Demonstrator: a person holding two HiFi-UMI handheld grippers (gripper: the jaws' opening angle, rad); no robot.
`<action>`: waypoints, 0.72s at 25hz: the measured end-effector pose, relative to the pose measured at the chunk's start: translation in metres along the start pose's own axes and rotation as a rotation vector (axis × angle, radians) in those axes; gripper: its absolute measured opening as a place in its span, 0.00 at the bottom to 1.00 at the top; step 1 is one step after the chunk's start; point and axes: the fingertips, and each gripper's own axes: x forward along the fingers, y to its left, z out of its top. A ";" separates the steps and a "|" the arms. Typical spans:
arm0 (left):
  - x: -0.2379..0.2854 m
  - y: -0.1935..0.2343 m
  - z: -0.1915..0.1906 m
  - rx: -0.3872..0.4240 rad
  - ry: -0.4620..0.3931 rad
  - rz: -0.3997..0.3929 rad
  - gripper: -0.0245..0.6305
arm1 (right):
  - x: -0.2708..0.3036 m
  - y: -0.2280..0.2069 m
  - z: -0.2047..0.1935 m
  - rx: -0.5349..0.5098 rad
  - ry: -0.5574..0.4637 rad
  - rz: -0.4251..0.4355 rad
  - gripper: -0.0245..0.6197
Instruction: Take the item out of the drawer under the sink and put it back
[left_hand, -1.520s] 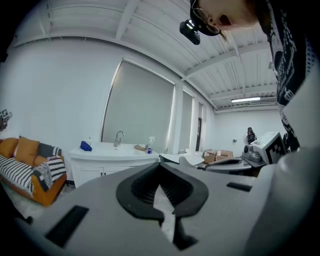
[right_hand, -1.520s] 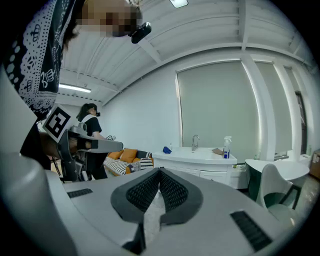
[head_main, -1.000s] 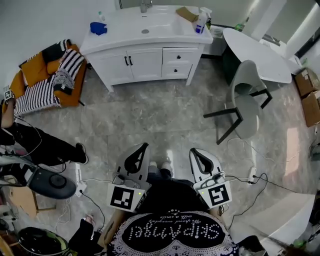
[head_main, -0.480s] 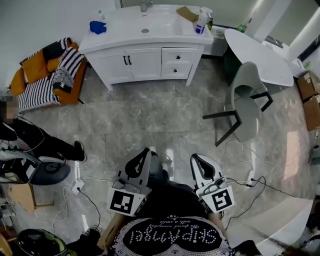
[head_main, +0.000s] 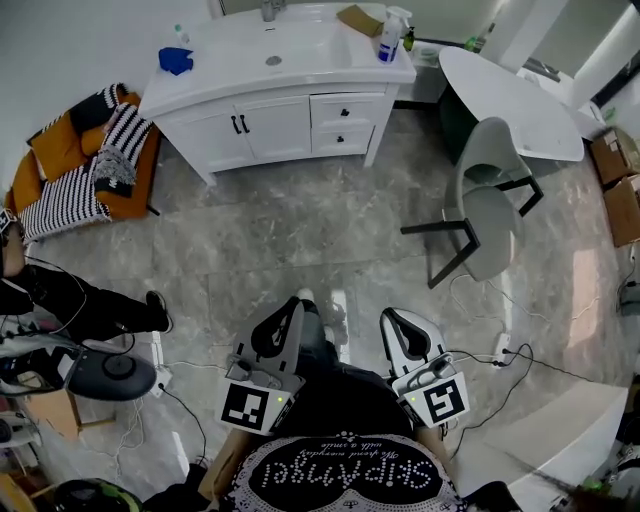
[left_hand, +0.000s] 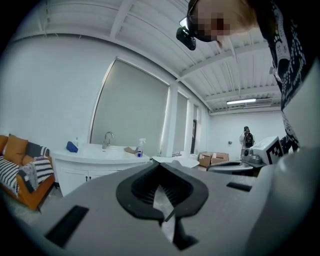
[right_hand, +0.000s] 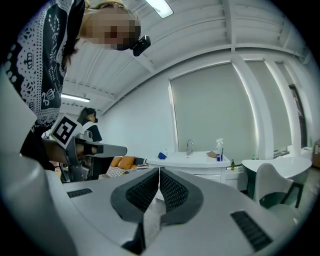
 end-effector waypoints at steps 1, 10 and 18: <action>0.004 0.001 0.000 -0.001 0.004 -0.010 0.04 | 0.002 -0.003 0.000 0.005 0.003 -0.010 0.07; 0.061 0.047 0.021 -0.027 -0.027 -0.065 0.04 | 0.062 -0.039 0.004 0.010 0.035 -0.086 0.07; 0.102 0.097 0.040 -0.052 -0.008 -0.107 0.04 | 0.130 -0.057 0.035 -0.008 -0.012 -0.131 0.07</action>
